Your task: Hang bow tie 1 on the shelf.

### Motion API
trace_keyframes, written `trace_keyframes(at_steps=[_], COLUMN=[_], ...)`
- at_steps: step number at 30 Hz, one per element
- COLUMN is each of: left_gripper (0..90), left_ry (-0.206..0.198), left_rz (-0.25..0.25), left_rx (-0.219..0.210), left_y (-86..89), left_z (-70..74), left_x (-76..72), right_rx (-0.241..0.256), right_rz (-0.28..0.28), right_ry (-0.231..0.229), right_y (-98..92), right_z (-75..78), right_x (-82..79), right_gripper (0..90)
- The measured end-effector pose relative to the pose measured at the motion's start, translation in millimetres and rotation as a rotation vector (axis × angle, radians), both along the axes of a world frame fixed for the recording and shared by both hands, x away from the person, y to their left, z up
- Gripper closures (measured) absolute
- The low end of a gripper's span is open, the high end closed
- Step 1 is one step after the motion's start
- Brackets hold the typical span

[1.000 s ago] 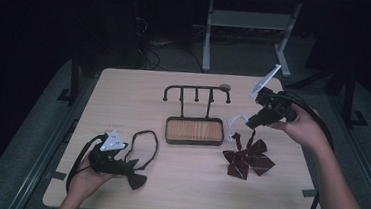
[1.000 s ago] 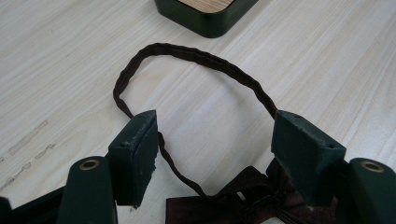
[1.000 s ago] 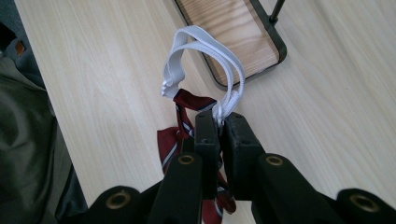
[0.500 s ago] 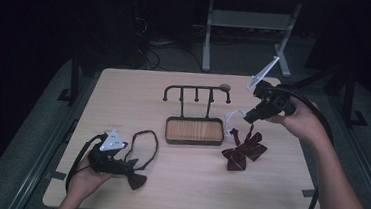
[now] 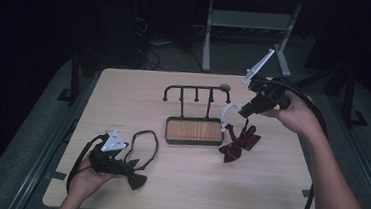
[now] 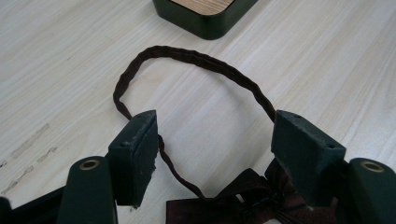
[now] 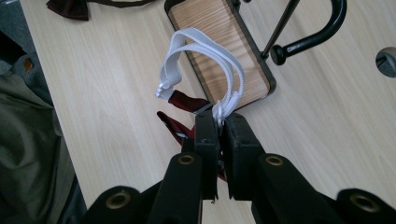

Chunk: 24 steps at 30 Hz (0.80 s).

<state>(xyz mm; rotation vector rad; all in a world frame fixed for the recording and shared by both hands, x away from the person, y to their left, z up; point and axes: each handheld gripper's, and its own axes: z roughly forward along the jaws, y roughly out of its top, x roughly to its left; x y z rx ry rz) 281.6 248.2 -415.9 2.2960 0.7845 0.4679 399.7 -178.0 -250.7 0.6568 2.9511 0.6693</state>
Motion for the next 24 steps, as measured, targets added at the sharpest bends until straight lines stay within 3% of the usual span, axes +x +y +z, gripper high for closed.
trace_keyframes(at_steps=[11,24], left_gripper=[32.4,32.4], left_ry=[0.003,0.004], left_rz=[0.004,0.001], left_rx=[-0.010,-0.006], left_y=[0.4,0.3], left_z=[0.0,0.8], left_x=[0.5,0.0], right_rx=[-0.012,-0.012], right_rz=[-0.020,-0.079], right_ry=[-0.001,0.025], right_y=[7.5,4.8], right_z=[8.7,4.1], right_x=[13.1,36.6], right_gripper=[84.5,84.5])
